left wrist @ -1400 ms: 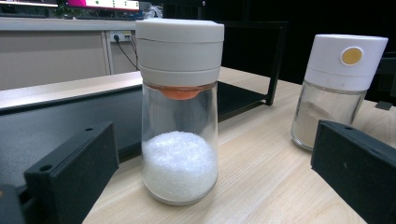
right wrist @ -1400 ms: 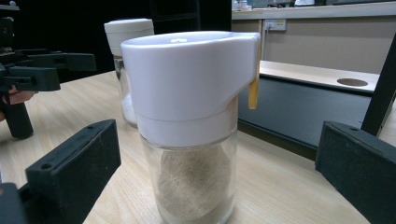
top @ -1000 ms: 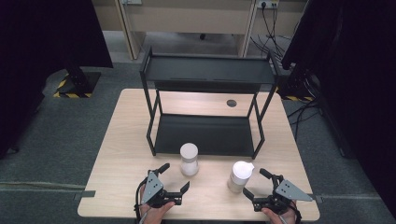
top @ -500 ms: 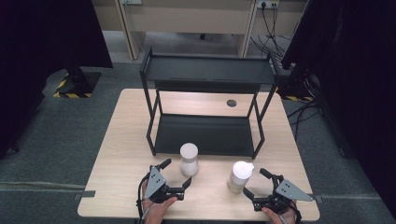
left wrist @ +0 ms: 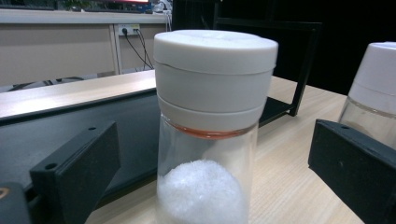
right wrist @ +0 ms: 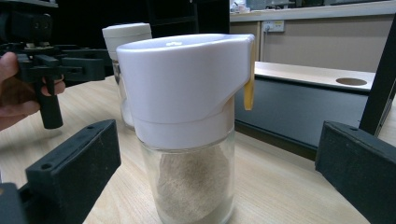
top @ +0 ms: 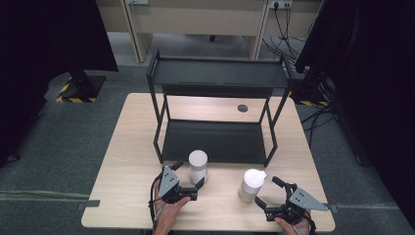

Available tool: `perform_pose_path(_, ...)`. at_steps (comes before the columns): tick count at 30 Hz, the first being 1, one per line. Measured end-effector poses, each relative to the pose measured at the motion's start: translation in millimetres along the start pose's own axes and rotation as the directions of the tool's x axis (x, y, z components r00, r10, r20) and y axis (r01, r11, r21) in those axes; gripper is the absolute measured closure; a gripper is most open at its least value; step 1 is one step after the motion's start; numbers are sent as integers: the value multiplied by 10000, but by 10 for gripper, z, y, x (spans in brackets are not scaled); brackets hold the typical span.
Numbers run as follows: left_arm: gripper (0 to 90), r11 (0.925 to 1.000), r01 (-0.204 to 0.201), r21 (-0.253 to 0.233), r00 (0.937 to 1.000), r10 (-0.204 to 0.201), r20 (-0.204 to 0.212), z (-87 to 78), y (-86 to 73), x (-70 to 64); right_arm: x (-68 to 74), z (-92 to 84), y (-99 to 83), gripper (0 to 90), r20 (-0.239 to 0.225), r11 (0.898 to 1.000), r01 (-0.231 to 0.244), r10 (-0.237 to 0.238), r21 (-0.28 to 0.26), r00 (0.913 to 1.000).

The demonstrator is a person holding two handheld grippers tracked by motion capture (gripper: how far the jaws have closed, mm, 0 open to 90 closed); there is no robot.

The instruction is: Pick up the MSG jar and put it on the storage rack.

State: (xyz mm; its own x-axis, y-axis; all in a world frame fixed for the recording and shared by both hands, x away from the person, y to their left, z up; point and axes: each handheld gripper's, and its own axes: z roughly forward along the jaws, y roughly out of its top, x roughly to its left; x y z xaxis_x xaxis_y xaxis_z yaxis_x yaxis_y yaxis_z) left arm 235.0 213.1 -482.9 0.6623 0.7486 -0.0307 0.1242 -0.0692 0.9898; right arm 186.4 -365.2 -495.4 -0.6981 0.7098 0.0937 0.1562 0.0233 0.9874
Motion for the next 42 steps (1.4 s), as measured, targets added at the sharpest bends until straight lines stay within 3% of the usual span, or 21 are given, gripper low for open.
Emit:
perform_pose_path(15,135,9992,-159,366,9999,158,37,187,90,21,-7,-1,-2,3,-13,10000,-38,38,-7,10000)
perform_pose_path(27,334,9980,-413,472,9991,417,-71,297,132,-1,-7,-4,-1,3,-31,10000,-19,19,-22,10000)
perform_pose_path(37,346,9970,-448,633,9987,463,-215,297,189,-40,-10,-4,-2,3,-50,10000,-21,20,-32,10000)
perform_pose_path(42,346,9980,-418,479,9988,430,-235,261,254,-28,-16,-10,-3,3,-54,10000,-55,55,-49,10000)
